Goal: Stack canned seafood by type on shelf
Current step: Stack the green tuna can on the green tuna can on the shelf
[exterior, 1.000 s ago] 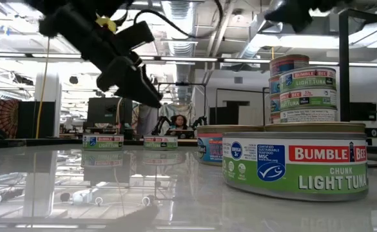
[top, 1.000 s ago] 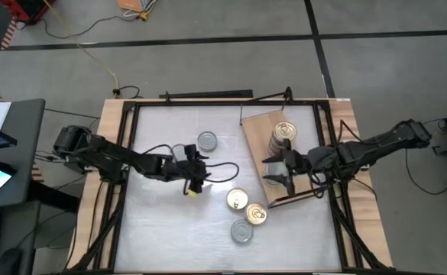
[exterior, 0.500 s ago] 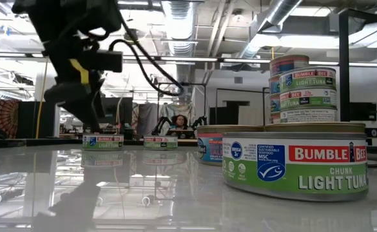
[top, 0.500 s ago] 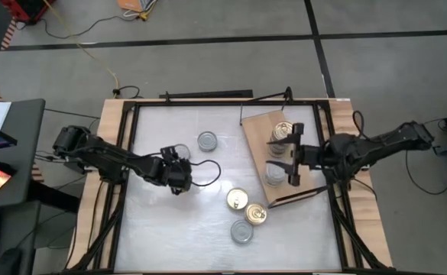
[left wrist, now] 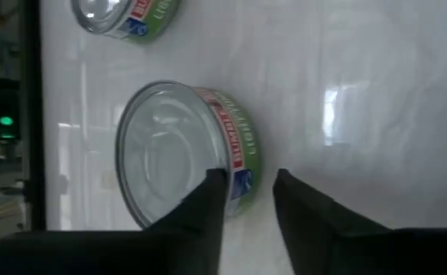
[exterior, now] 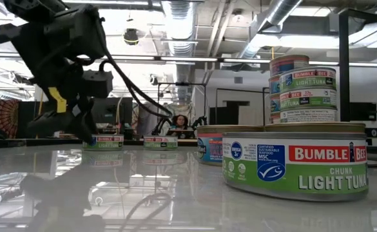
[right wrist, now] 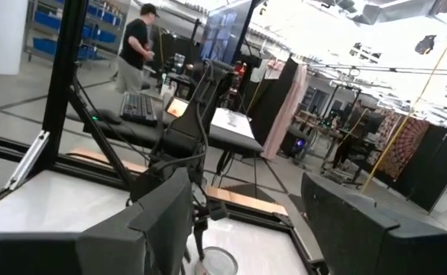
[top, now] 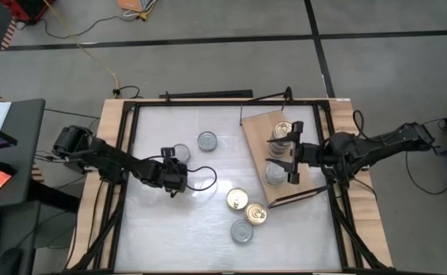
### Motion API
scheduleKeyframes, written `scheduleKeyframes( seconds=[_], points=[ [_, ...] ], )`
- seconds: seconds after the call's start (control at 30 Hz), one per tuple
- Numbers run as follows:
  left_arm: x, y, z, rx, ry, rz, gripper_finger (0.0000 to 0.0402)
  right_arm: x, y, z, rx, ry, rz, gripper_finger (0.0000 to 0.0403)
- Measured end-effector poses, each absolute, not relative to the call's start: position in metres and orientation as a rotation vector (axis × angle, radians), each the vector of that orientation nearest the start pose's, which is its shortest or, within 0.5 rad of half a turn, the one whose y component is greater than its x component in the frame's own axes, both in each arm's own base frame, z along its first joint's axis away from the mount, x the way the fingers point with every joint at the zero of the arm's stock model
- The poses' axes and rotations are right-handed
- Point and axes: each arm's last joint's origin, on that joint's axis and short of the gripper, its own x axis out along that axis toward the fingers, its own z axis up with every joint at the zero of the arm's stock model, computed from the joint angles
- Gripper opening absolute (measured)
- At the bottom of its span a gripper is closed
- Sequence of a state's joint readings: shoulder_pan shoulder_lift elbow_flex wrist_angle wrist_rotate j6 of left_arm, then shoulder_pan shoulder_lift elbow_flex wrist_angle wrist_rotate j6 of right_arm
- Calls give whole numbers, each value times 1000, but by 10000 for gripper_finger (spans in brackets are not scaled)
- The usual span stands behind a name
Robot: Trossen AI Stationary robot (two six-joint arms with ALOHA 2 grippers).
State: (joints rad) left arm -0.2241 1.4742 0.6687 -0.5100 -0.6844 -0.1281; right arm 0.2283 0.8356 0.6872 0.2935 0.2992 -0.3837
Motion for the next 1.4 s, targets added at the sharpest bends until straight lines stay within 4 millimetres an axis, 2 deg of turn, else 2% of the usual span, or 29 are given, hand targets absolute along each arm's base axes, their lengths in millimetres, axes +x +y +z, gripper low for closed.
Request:
scheduleKeyframes(
  seconds=[0.2,0.5,0.73,0.87,1.0,1.1,1.2,1.3,1.4],
  points=[
    [227,-32,144,496,1144,512,10,186,34,337,-323,-130,-96,272],
    [227,-38,143,349,1105,526,1,186,34,336,-300,-126,-92,272],
    [227,-47,143,289,1115,463,0,186,35,334,-298,-110,-89,272],
    [237,-52,155,192,1091,437,0,186,35,334,-295,-110,-88,272],
    [252,-62,175,38,1113,247,0,186,35,334,-288,-110,-88,272],
    [261,-68,191,-20,1087,181,9,186,35,334,-286,-110,-87,272],
    [269,-71,209,6,1043,190,38,186,35,334,-285,-110,-87,272],
    [276,-65,225,-8,1019,222,85,186,35,334,-280,-110,-86,272],
    [283,-52,231,2,1045,251,144,186,35,334,-279,-110,-85,272]
  ],
)
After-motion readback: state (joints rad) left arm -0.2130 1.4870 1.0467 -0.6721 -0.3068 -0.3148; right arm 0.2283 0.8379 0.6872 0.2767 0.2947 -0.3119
